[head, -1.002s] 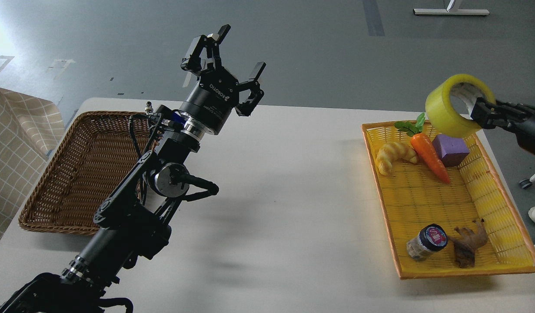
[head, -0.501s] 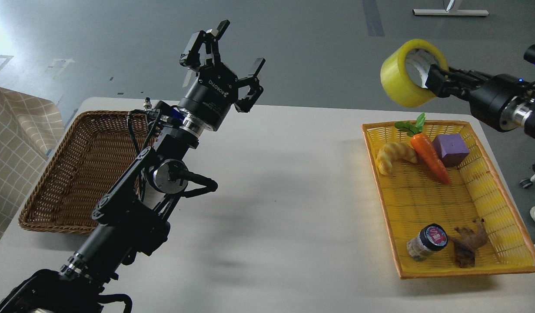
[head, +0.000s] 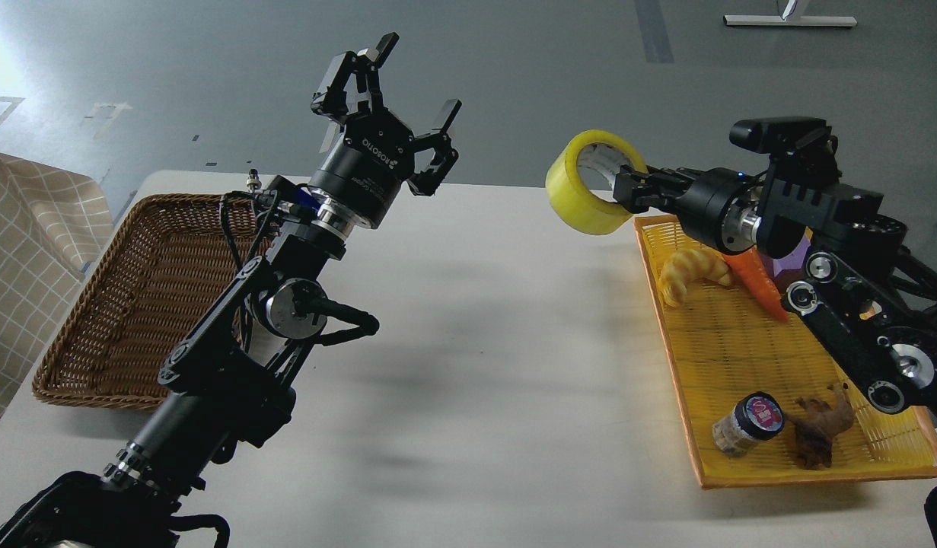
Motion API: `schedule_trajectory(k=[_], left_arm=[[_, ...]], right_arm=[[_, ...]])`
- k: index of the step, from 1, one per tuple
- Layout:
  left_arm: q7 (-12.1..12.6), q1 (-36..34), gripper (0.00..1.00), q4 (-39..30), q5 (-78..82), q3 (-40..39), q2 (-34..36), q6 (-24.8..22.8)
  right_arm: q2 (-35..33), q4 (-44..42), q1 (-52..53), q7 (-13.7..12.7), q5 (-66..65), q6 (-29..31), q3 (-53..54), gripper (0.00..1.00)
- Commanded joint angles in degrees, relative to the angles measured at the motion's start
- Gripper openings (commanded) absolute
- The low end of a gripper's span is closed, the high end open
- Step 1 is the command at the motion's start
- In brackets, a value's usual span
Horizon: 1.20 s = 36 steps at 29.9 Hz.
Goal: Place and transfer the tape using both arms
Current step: 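Lower the tape roll onto the table center and release it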
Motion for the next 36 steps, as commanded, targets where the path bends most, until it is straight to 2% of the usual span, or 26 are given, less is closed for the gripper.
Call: schedule_trajectory(k=[1,9,30,36], left_arm=[[0.0,0.0,0.98,0.0,0.0,0.0,0.3,0.0],[-0.3,0.2,0.98,-0.1,-0.1,-0.3,1.3,0.0],[-0.5,1.3,0.98,-0.9,-0.2,-2.3,2.4,0.0],[-0.5,1.8,0.98,-0.9,-0.3,-2.6,2.5,-0.1]], right_arm=[[3.4,-0.8,0.7,0.0,-0.9,0.0,-2.6,0.11],[9.2,-3.1,0.4,-0.4,-2.2,0.0,-7.3,0.11],[11.2,-4.9,-1.0,-0.3,-4.8,0.0,-14.5,0.11],[15.0,-10.0,-0.7,-0.3,-5.1,0.0,-15.5,0.12]])
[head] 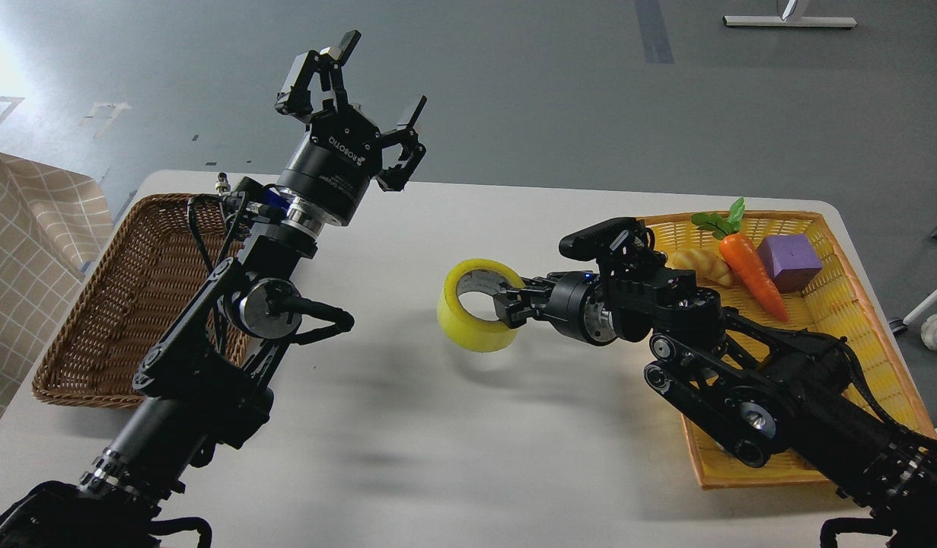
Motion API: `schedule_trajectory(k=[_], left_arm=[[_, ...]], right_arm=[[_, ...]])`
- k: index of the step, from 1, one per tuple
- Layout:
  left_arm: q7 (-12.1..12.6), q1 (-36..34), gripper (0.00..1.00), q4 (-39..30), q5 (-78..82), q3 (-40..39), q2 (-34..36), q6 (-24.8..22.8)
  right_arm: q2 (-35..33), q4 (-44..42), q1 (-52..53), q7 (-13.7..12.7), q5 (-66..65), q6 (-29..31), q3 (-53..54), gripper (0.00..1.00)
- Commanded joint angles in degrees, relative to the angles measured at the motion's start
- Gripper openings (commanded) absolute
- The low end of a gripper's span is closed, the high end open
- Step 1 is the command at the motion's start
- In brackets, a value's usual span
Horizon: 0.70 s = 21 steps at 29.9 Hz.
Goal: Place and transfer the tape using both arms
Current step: 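Lower the tape roll onto the table center and release it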
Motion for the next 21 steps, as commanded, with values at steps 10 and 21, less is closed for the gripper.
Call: schedule_trajectory(k=[10,21], left_arm=[[0.0,0.1,0.98,0.0,-0.3,-0.6,1.0,-0.5],[0.0,0.1,0.98,0.0,-0.3,-0.7,1.3,-0.7]], right_arm=[[4.6,-6.9,0.9,0.0,-2.0,0.0,-0.7,0.11],[4.6,-7.0,1.0,0.0,-1.9,0.0,-0.2,0.32]])
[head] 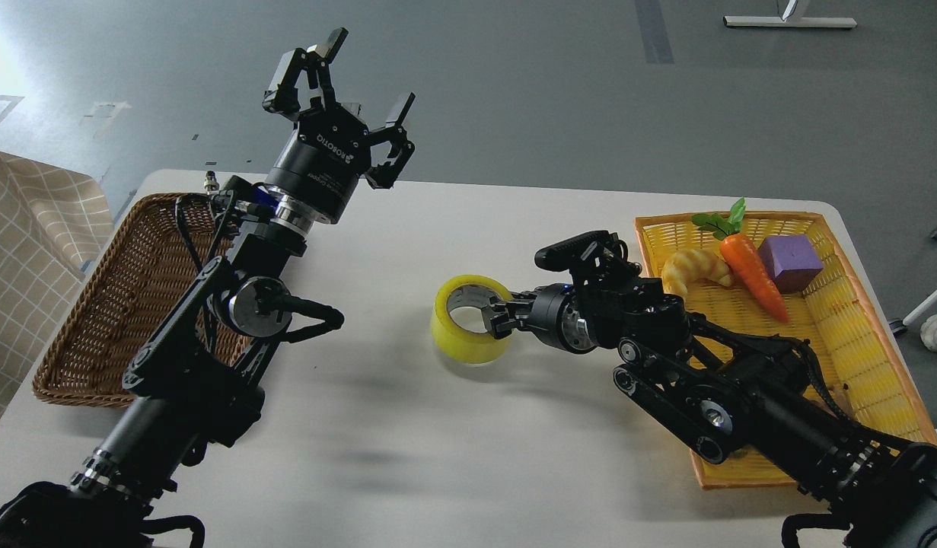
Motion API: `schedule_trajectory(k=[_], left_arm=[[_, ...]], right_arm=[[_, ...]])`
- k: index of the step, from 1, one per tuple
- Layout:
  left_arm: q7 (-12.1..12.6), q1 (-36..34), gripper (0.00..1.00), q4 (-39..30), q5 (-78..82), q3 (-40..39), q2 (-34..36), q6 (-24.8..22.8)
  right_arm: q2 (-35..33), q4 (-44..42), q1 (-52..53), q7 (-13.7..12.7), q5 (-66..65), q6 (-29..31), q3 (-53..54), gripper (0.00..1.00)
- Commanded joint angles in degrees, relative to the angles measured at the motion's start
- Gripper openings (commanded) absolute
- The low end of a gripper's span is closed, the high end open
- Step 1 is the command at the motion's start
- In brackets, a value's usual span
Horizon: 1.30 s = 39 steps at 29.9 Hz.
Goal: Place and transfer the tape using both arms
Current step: 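Lower the tape roll onto the table center and release it, then withdraw the right gripper up away from the tape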
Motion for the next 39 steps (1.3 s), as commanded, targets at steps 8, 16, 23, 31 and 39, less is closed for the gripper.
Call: schedule_trajectory(k=[8,16,23,31,39], left_arm=[[0.0,0.0,0.98,0.0,0.0,-0.1,1.3,0.0],[0.1,0.0,0.98,0.0,-0.1,-0.1,2.1,0.0],[0.3,-0.2,0.98,0.2,-0.1,-0.1,2.4,0.8],[0.7,-1.1,0.98,0.2,0.1,0.3,2.9,0.0],[0.7,-3.8,0.98,0.9,0.7,0.6,3.7,0.7]], right_arm=[[0.0,-3.9,-0.6,0.2,1.1,-16.5,2.2,0.89],[0.0,-7.5,0.7,0.7,5.5,-27.5,9.5,0.94],[0.0,-0.4,5.6,0.7,17.4,-27.4,12.7,1.0],[-7.4,8.0,5.8,5.0,36.3,-24.6,19.0,1.0],[-20.4,16.2,4.6,12.7,53.5,-19.7,20.4,1.0]])
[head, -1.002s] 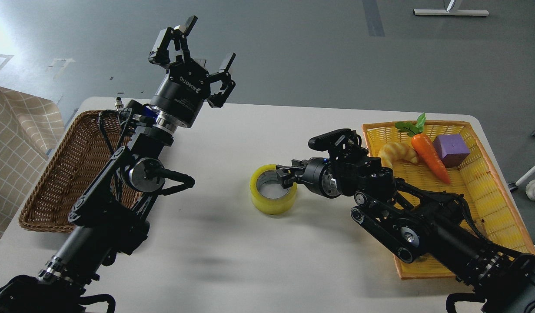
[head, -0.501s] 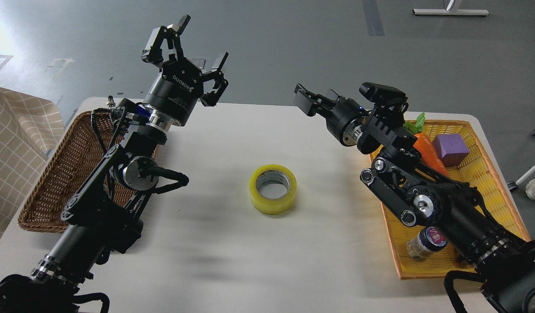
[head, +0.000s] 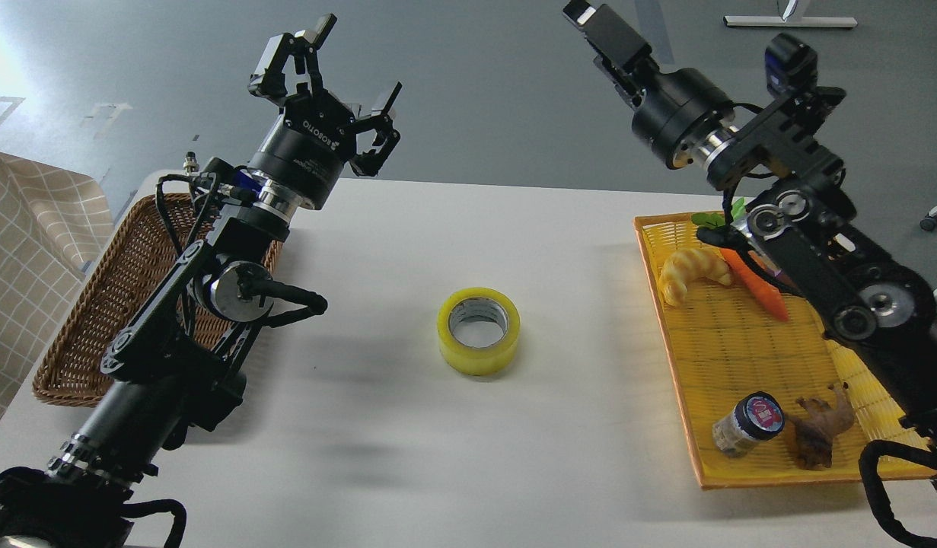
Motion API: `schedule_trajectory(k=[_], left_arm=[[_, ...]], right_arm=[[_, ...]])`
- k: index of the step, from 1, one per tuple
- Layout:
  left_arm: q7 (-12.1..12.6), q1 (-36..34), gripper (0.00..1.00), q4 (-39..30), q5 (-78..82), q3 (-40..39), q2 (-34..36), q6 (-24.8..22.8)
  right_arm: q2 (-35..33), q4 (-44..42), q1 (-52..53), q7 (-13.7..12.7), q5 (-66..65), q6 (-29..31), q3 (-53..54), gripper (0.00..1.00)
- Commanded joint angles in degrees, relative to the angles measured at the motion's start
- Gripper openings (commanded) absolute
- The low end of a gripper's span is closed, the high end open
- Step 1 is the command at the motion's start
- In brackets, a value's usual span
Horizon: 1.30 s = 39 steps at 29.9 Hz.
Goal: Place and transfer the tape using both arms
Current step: 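Withdraw the right gripper up away from the tape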
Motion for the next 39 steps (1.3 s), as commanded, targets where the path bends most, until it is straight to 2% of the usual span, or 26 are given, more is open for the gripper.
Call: schedule_trajectory(k=[1,3,10,13,18,26,28,31,32,35,39], left_arm=[[0.0,-0.4,0.98,0.2,0.4,0.0,0.1,0.2],[-0.1,-0.4,0.98,0.2,0.5,0.1,0.1,0.2],[-0.7,-1.0,0.98,0.3,3.9,0.4,0.3,0.1],[-0.7,-1.1,0.98,0.3,4.2,0.4,0.3,-0.5],[-0.3,-1.0,0.98,0.0,3.7,-0.1,-0.5,-2.2],[-0.9,-0.8,0.98,-0.4,3.8,-0.3,-0.5,-2.2],[-0.9,-0.8,0.98,-0.4,3.8,-0.5,-0.6,-2.1],[-1.4,-0.8,0.98,-0.4,3.8,-0.8,-0.4,-1.7],[-2.3,-0.8,0.98,-0.4,3.8,-0.8,0.0,-1.7],[-3.9,-0.8,0.98,-0.6,3.9,-0.7,0.8,-2.2],[-4.2,-0.8,0.98,-0.6,3.9,-0.8,2.3,-2.2]], right_arm=[[-4.7,2.6,-1.1,3.5,7.0,2.8,2.0,1.0],[-5.8,3.4,-2.1,4.2,10.1,5.5,4.8,1.0],[-6.2,4.0,-7.6,4.2,16.1,16.5,17.9,1.0],[-6.2,4.1,-9.5,4.2,18.3,19.0,21.9,1.0],[-5.0,6.4,-13.5,3.5,26.6,18.6,27.4,1.0],[-3.5,8.7,-16.8,2.6,30.7,18.4,27.7,1.0],[-2.9,10.1,-16.9,1.6,30.7,17.4,27.4,1.0],[-0.8,11.1,-17.1,-3.5,31.4,16.4,27.1,1.0],[0.6,11.0,-17.2,-5.6,32.0,16.3,27.2,1.0],[2.3,11.0,-17.2,-7.2,32.4,16.4,27.2,1.0],[3.9,11.0,-17.1,-7.5,32.3,16.4,26.5,1.0]])
